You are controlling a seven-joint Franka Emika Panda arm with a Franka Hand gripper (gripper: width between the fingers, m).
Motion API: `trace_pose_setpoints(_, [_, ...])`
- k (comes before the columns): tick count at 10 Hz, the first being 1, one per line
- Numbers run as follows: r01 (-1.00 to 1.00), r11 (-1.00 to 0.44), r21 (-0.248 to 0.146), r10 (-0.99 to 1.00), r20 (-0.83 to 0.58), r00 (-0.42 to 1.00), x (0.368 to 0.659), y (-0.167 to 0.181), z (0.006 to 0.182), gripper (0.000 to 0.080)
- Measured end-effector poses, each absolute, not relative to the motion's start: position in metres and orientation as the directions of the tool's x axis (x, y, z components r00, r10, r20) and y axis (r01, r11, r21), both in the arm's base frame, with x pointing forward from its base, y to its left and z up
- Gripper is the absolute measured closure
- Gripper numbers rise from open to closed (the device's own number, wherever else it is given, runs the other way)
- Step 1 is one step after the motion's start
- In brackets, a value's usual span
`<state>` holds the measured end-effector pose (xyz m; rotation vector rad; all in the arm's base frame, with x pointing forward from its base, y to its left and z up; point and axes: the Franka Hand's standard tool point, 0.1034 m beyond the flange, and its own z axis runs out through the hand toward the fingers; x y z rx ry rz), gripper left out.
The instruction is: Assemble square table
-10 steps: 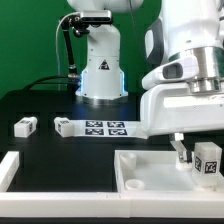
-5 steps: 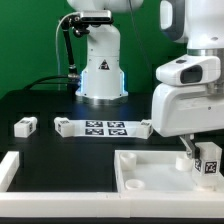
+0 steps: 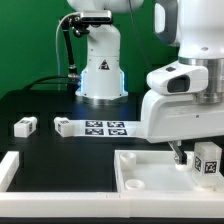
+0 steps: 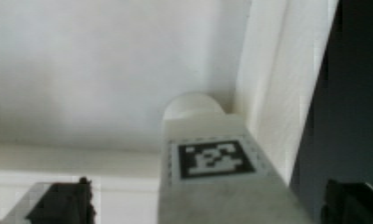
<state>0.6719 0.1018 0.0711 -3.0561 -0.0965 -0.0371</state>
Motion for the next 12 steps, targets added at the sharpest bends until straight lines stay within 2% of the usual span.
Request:
trace_pose_setpoints(1, [0.068,-0.994,-0.083,0.066,0.029,0.997,0.6723,0.1019,0.0714,0.0151])
trace_pose_setpoints(2, [0.056,-0.995,-0.083,0.054,0.028,0.998,0.6723,0.1016,0.0712,0.0282])
trace_pose_setpoints(3, [0.045,-0.995,-0.084,0.043,0.026,0.999,0.6721,0.1018,0.071,0.0282])
trace_pose_setpoints(4, [-0.055,-0.995,-0.088,-0.057,0.018,0.998,0.672,0.1026,0.071,0.0421])
trace_pose_setpoints(5, [-0.121,-0.989,-0.089,-0.122,0.012,0.992,0.672,0.1028,0.071,0.0512])
trace_pose_setpoints(8, [-0.273,-0.958,-0.09,-0.274,-0.001,0.962,0.6721,0.1035,0.071,0.0512])
trace_pose_setpoints(9, [-0.426,-0.9,-0.094,-0.428,-0.001,0.904,0.6733,0.1046,0.0706,0.0512])
trace_pose_setpoints(11, [-0.714,-0.694,-0.09,-0.715,-0.027,0.698,0.6738,0.107,0.0702,0.0512])
trace_pose_setpoints(12, [-0.804,-0.585,-0.109,-0.804,-0.051,0.592,0.6746,0.105,0.0694,0.0511])
